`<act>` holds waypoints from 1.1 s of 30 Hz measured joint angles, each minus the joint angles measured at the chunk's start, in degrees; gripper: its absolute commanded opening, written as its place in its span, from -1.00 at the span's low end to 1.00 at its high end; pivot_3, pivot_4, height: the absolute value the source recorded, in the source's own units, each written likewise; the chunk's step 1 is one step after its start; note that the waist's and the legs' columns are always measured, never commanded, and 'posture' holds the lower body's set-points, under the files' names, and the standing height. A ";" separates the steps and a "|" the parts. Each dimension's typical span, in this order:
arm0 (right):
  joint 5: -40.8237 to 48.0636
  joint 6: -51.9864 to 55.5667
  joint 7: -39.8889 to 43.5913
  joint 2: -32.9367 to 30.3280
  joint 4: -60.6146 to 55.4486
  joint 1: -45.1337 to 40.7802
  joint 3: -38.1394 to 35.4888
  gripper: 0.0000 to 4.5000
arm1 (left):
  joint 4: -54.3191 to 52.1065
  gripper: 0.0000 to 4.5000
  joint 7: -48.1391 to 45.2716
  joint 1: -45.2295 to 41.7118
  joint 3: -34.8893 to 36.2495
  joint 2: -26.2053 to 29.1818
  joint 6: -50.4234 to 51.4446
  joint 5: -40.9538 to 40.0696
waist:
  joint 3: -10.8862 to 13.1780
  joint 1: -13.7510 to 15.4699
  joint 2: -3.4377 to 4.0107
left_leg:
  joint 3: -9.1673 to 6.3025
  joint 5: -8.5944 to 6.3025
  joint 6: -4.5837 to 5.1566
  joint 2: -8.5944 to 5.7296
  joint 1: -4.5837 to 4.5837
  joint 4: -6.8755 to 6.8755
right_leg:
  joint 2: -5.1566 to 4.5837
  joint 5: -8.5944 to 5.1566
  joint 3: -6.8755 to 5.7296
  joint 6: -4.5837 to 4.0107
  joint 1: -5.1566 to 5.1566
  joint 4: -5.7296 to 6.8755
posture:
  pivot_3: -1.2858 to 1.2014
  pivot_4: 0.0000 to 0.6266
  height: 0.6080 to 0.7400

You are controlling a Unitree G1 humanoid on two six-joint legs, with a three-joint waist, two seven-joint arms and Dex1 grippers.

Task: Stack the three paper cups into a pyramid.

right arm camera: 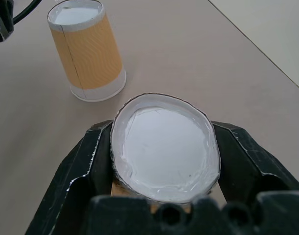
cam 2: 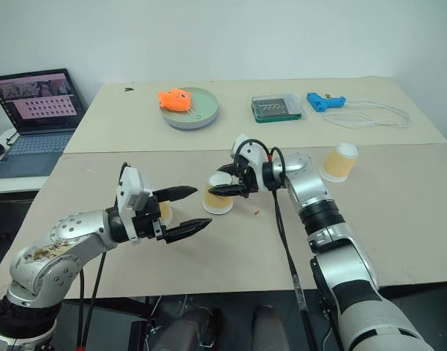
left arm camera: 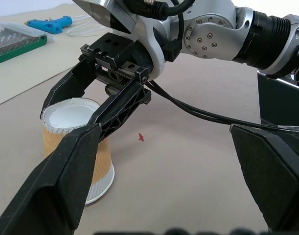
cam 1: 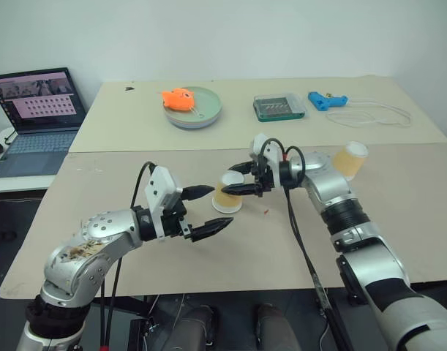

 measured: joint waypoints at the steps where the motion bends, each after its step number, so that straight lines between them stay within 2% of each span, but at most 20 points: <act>1: -0.34 -0.19 -0.03 0.04 0.34 -0.32 0.00 0.97 | 0.00 1.00 0.10 0.00 0.00 0.01 0.00 -0.03 | 0.00 0.00 0.00 | 0.00 0.00 0.00 0.00 0.00 0.00 | 0.00 0.00 0.00 0.00 -0.01 0.00 | 0.03 -0.52 0.85; 11: -0.61 -1.24 -0.31 -0.56 0.85 -1.16 -0.92 0.97 | 0.12 1.00 0.31 -0.27 -0.04 0.00 -0.02 0.00 | 0.00 0.00 0.00 | 0.00 0.00 0.00 0.00 0.00 0.00 | 0.01 0.00 0.00 -0.01 -0.02 0.00 | 0.03 -0.52 0.85; 16: -0.25 -0.39 0.19 -4.41 -5.07 -0.29 -2.37 0.97 | 0.75 1.00 -0.01 -1.12 -0.33 -0.14 -0.16 0.09 | 0.00 0.08 0.00 | 0.00 0.00 0.00 0.00 -0.01 0.00 | 0.00 0.00 0.00 0.00 -0.01 -0.01 | 0.03 -0.52 0.85; 24: 3.79 9.10 -1.15 -12.36 -21.82 10.44 -7.88 0.97 | 1.19 1.00 -0.33 -1.75 -1.64 -0.27 -0.56 2.08 | 0.00 0.19 -0.01 | 0.02 -0.01 0.01 0.02 -0.06 0.00 | -0.05 -0.01 0.01 -0.02 0.12 0.01 | 0.03 -0.52 0.85; 28: 5.51 14.50 -6.58 -14.32 -29.76 16.04 -12.75 0.97 | 1.07 1.00 -0.57 -1.89 -2.38 -0.35 -1.50 3.34 | 0.00 0.26 -0.01 | 0.02 -0.01 0.02 0.02 -0.07 0.00 | -0.09 -0.03 0.01 -0.04 0.10 0.02 | 0.03 -0.52 0.85; 33: 6.37 21.17 -21.22 -15.54 -36.47 24.80 -26.18 0.97 | 0.59 1.00 -0.49 -0.90 -2.69 -0.08 -2.64 5.15 | 0.01 1.51 -0.02 | 0.03 -0.02 0.04 -0.06 -0.10 0.00 | -0.17 -0.03 0.02 -0.03 0.09 -0.01 | 0.03 -0.52 0.85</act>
